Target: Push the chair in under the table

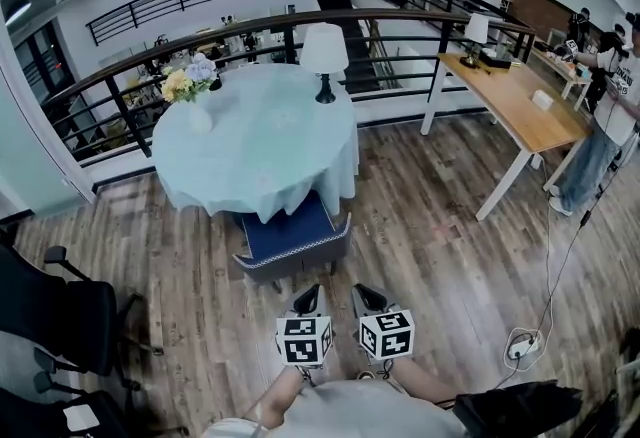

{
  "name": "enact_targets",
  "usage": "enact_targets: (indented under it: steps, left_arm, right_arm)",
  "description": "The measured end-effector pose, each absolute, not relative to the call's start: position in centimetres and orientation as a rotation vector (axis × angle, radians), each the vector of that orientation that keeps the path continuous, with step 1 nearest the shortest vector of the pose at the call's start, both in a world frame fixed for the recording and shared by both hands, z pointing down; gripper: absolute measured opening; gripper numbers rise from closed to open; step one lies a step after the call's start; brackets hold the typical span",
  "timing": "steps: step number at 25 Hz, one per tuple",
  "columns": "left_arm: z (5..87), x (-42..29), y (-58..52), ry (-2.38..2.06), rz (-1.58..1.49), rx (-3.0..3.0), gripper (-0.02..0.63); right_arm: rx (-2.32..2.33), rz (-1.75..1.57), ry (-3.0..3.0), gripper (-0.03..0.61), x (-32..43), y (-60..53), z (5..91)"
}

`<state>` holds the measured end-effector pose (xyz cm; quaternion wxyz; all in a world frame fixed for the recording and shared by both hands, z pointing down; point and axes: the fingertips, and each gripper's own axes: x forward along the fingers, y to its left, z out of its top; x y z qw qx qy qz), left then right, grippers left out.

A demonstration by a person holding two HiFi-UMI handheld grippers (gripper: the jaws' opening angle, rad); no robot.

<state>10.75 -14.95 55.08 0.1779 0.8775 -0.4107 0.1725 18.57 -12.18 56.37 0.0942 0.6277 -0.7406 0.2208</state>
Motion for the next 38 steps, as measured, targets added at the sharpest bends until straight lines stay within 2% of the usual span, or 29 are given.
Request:
enact_targets:
  steps: [15,38]
  left_arm:
    - [55.0,9.9,-15.7,-1.163,0.488,2.477,0.005]
    - [54.9,10.1,-14.8,-1.172,0.497,2.473,0.005]
  right_arm:
    - [1.841,0.454,-2.113,0.017,17.8,-13.0,55.4]
    - [1.821,0.478,-2.127,0.017,17.1,-12.7,55.2]
